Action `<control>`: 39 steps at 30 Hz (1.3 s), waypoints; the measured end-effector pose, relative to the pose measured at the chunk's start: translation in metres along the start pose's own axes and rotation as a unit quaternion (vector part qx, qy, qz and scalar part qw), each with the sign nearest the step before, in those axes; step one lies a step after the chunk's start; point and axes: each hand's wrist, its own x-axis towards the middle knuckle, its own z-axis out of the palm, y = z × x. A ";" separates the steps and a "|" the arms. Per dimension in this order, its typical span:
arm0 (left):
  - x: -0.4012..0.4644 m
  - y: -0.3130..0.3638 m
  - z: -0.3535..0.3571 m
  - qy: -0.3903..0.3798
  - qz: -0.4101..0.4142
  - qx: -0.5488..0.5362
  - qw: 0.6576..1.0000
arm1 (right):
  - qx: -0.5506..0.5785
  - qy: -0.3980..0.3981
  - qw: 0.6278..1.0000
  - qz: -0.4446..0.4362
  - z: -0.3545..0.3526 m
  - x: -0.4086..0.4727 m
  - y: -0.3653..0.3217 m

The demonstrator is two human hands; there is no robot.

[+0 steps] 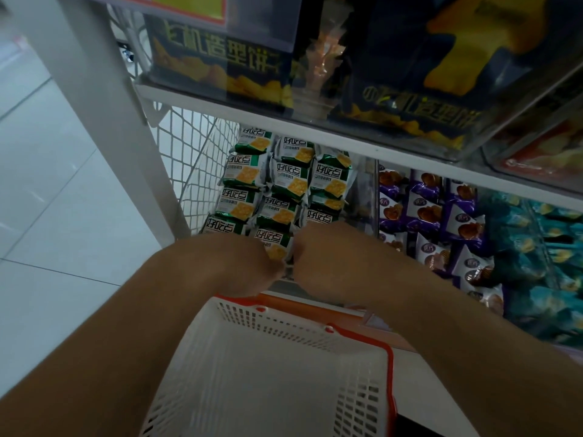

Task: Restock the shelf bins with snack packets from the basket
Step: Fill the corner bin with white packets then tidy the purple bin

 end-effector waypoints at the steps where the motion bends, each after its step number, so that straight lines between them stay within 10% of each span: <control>1: 0.003 0.001 0.002 0.000 0.014 -0.028 1.000 | 0.017 0.005 1.000 0.001 0.000 -0.004 0.000; 9: 0.004 -0.010 -0.006 0.128 0.036 -0.041 0.990 | 0.071 0.092 0.993 0.006 -0.001 -0.011 -0.005; 14: 0.018 -0.015 -0.002 0.239 0.198 -0.099 0.945 | 0.038 0.084 0.994 0.053 0.016 -0.005 -0.004; 18: 0.037 -0.008 0.011 0.227 0.180 -0.083 0.953 | 0.011 0.085 0.994 0.066 0.011 0.007 -0.002; 22: 0.042 -0.007 -0.006 0.370 0.176 -0.074 0.909 | 0.034 0.178 0.981 0.073 -0.004 0.019 0.005; 28: 0.068 0.000 -0.002 0.271 0.133 0.007 0.953 | 0.114 0.133 0.970 0.169 -0.023 0.051 0.020; 39: 0.071 -0.006 -0.006 0.322 0.130 -0.027 0.937 | 0.064 0.169 0.970 0.162 -0.030 0.063 0.027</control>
